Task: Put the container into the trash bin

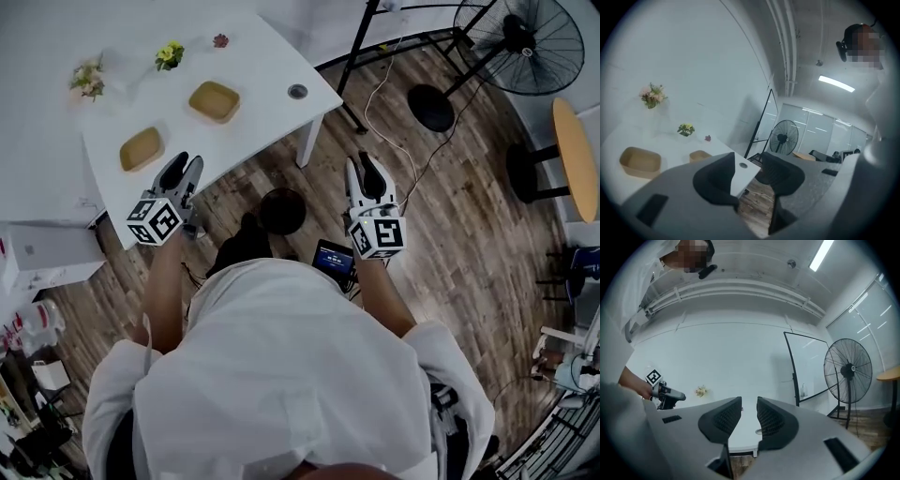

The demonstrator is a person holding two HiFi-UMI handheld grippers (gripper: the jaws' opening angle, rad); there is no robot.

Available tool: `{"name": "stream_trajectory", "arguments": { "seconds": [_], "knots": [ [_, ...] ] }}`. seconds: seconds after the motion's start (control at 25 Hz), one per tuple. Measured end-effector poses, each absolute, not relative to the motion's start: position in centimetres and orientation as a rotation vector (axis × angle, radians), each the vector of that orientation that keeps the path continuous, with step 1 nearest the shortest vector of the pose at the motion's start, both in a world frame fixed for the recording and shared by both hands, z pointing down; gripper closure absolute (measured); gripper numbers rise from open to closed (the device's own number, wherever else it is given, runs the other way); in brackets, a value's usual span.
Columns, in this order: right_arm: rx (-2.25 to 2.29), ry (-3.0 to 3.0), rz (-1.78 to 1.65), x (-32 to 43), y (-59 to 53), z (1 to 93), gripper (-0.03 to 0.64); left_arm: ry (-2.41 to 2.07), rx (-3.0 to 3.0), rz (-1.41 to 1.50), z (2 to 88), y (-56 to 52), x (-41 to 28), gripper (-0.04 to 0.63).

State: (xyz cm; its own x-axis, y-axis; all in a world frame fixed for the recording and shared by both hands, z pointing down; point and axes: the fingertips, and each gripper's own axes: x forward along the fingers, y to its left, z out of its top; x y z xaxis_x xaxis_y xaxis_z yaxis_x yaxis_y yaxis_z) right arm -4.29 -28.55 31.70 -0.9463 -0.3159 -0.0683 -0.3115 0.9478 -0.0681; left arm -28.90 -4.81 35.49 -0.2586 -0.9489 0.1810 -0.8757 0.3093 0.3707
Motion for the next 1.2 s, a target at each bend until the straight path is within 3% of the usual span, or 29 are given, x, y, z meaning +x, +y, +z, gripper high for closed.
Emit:
{"name": "stream_trajectory", "arguments": {
  "seconds": [0.52, 0.8, 1.12, 1.2],
  "knots": [
    [-0.633, 3.059, -0.029, -16.3, -36.3, 31.5, 0.499, -2.023, 1.345, -0.413, 46.0, -9.9, -44.6, 0.417],
    [-0.698, 3.096, -0.064, -22.0, -38.5, 32.7, 0.499, -1.782, 1.173, -0.536, 52.6, -13.2, -49.6, 0.423],
    [-0.922, 3.101, -0.211, -21.0, -40.0, 35.6, 0.5, -1.595, 0.973, -0.675, 57.3, -15.0, -51.6, 0.448],
    [-0.981, 3.09, -0.222, -20.1, -40.3, 35.9, 0.502, -1.561, 0.961, -0.673, 57.9, -15.6, -51.5, 0.481]
  ]
}}
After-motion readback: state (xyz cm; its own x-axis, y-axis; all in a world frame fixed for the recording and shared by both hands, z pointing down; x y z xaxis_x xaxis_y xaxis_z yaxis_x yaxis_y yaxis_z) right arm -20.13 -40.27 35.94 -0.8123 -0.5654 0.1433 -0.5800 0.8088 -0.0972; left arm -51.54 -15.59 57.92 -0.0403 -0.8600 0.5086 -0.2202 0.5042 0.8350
